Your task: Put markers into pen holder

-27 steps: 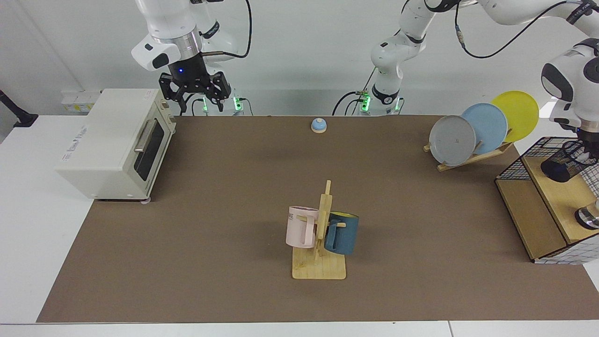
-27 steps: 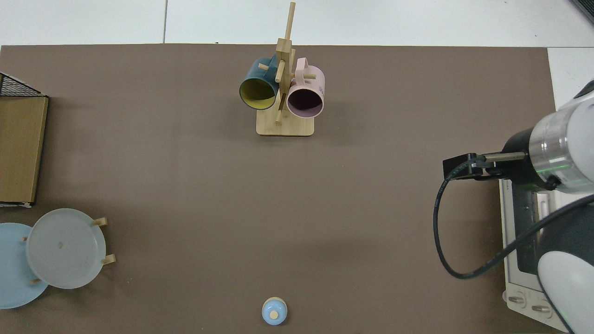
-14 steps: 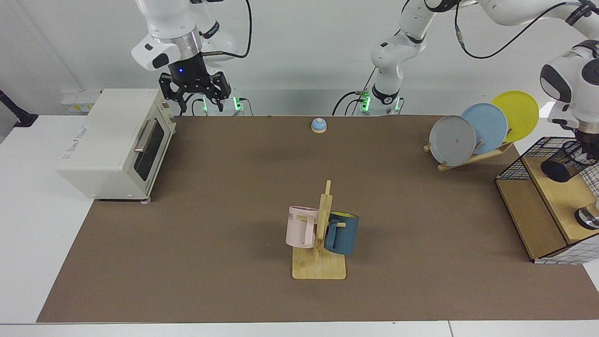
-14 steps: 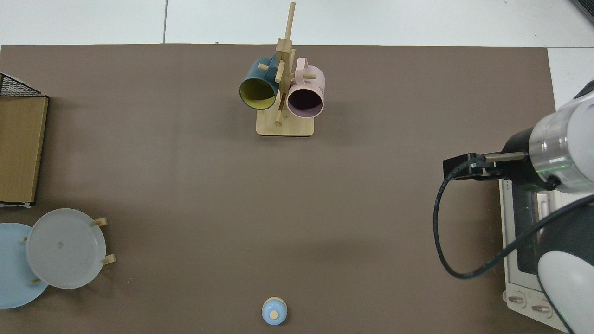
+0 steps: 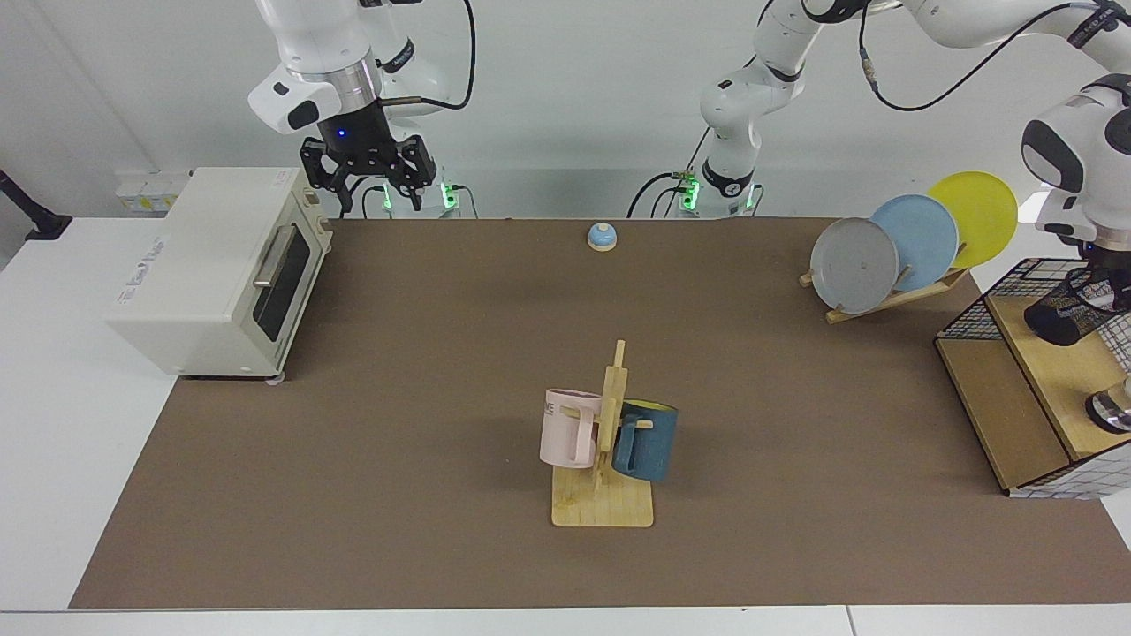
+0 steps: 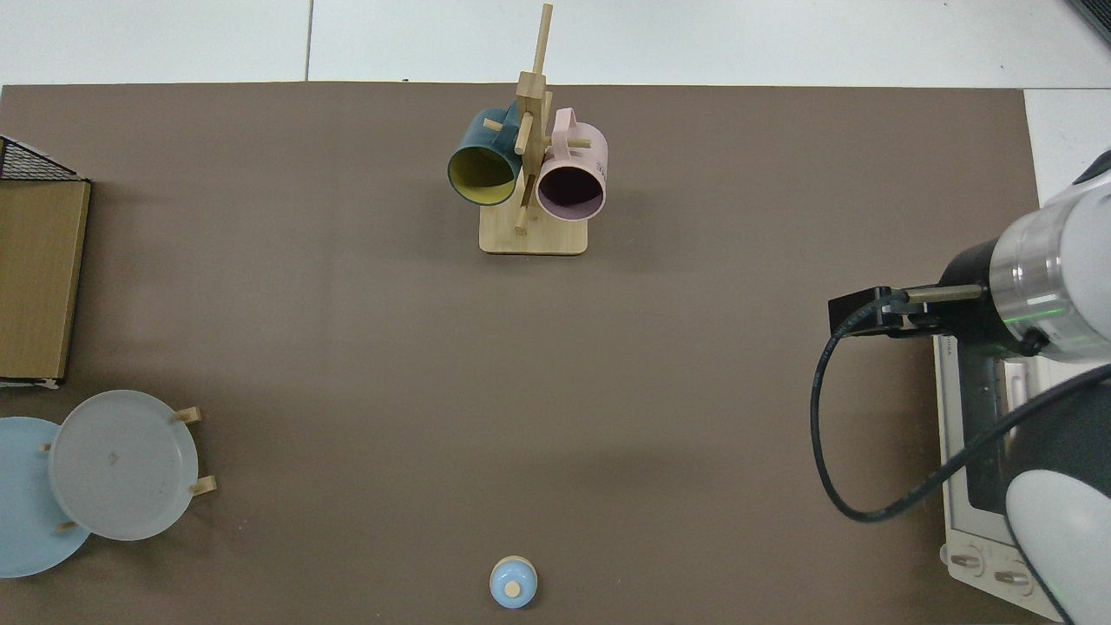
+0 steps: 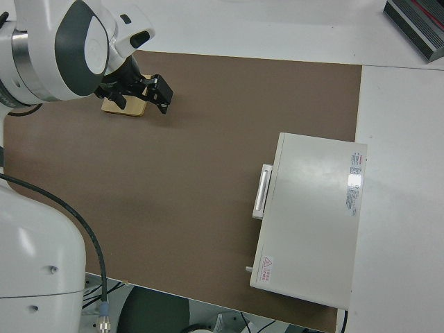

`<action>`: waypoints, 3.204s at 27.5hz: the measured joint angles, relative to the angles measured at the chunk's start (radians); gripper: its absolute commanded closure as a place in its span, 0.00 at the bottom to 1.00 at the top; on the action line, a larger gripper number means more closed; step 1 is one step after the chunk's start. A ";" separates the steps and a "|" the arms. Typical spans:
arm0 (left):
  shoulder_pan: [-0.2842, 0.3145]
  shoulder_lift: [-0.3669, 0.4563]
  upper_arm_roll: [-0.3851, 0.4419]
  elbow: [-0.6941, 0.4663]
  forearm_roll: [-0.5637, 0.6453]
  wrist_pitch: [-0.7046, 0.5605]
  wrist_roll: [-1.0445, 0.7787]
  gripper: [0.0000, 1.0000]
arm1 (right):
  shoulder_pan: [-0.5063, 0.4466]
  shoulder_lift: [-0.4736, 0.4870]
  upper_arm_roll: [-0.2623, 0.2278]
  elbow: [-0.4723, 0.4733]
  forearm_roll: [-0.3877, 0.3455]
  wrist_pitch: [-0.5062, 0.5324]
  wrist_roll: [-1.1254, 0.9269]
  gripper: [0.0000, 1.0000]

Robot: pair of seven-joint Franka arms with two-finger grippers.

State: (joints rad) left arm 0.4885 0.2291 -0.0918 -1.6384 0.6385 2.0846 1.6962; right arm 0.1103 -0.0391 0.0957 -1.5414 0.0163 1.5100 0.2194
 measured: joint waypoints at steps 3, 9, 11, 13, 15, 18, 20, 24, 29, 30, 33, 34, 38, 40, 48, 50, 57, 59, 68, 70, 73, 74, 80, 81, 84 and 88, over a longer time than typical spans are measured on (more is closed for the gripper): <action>0.000 0.000 0.000 0.010 0.000 0.000 0.004 0.44 | 0.000 0.000 0.000 0.000 0.000 0.000 0.000 0.00; -0.003 0.000 0.001 0.049 0.000 -0.001 0.050 0.36 | 0.000 0.000 0.000 0.000 0.000 0.000 0.000 0.00; -0.010 -0.001 0.009 0.065 0.000 -0.003 0.057 0.33 | 0.000 0.000 0.000 0.000 0.000 0.000 0.000 0.00; -0.021 -0.001 0.019 0.084 0.000 -0.006 0.062 0.30 | 0.000 0.000 0.000 0.000 0.000 0.000 0.000 0.00; -0.034 -0.002 0.030 0.102 -0.002 -0.016 0.066 0.25 | 0.000 0.000 0.000 0.000 0.000 0.000 0.000 0.00; -0.066 -0.005 0.049 0.128 -0.014 -0.041 0.070 0.21 | 0.000 0.000 0.000 0.000 0.000 0.000 0.000 0.00; -0.097 -0.005 0.066 0.149 -0.032 -0.060 0.071 0.20 | 0.000 0.000 0.000 0.000 0.000 0.000 0.000 0.00; -0.181 -0.009 0.123 0.186 -0.075 -0.105 0.071 0.16 | 0.000 0.000 0.000 0.000 0.000 0.000 0.000 0.00; -0.321 -0.023 0.256 0.211 -0.203 -0.157 0.069 0.05 | 0.000 0.000 0.000 0.000 0.000 0.000 0.000 0.00; -0.344 -0.028 0.283 0.213 -0.238 -0.164 0.068 0.04 | 0.000 0.000 0.000 0.000 0.000 0.000 0.000 0.00; -0.403 -0.048 0.357 0.219 -0.320 -0.193 0.051 0.03 | 0.000 0.000 0.000 0.000 0.000 0.000 0.000 0.00; -0.420 -0.057 0.378 0.219 -0.339 -0.209 0.039 0.03 | 0.000 0.000 0.000 0.000 0.000 0.000 0.000 0.00; -0.467 -0.096 0.417 0.219 -0.386 -0.304 -0.066 0.01 | 0.000 0.000 0.000 0.000 0.000 0.000 0.000 0.00; -0.479 -0.117 0.418 0.219 -0.414 -0.363 -0.146 0.01 | 0.000 0.000 0.000 0.000 0.000 0.000 0.000 0.00; -0.495 -0.184 0.391 0.218 -0.525 -0.571 -0.498 0.00 | 0.000 0.000 0.000 0.000 0.000 0.000 0.000 0.00; -0.496 -0.195 0.369 0.217 -0.540 -0.615 -0.608 0.00 | 0.000 0.000 0.000 0.000 0.000 0.000 0.000 0.00; -0.510 -0.206 0.307 0.213 -0.566 -0.673 -0.868 0.00 | 0.000 0.000 0.000 0.000 0.000 0.000 0.000 0.00; -0.519 -0.211 0.303 0.207 -0.579 -0.673 -0.908 0.00 | 0.000 0.000 0.000 0.000 0.000 0.000 0.000 0.00; -0.551 -0.244 0.254 0.177 -0.595 -0.673 -1.088 0.00 | 0.000 0.000 0.000 0.000 0.000 0.000 0.000 0.00; -0.555 -0.248 0.240 0.175 -0.598 -0.673 -1.126 0.00 | 0.000 0.000 0.000 0.000 0.000 0.000 0.000 0.00; -0.561 -0.253 0.236 0.173 -0.614 -0.673 -1.169 0.00 | 0.000 0.000 0.000 0.000 0.000 0.000 0.000 0.00; -0.561 -0.254 0.236 0.173 -0.619 -0.673 -1.177 0.00 | 0.000 0.000 0.000 0.000 0.000 0.000 0.000 0.00; -0.559 -0.255 0.246 0.171 -0.628 -0.673 -1.206 0.00 | 0.000 0.000 0.000 0.000 0.000 0.000 0.000 0.00; -0.559 -0.255 0.247 0.171 -0.629 -0.673 -1.218 0.00 | 0.000 0.000 0.000 0.000 0.000 0.000 0.000 0.00; -0.559 -0.255 0.246 0.170 -0.630 -0.673 -1.245 0.00 | 0.000 0.000 0.000 0.000 0.000 0.000 0.000 0.00; -0.559 -0.255 0.241 0.167 -0.631 -0.673 -1.286 0.00 | 0.000 0.000 0.000 0.000 0.000 0.000 0.000 0.00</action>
State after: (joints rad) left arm -0.0704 -0.0262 0.1494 -1.4711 0.0077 1.4117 0.4098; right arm 0.1099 -0.0391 0.0952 -1.5412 0.0163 1.5100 0.2194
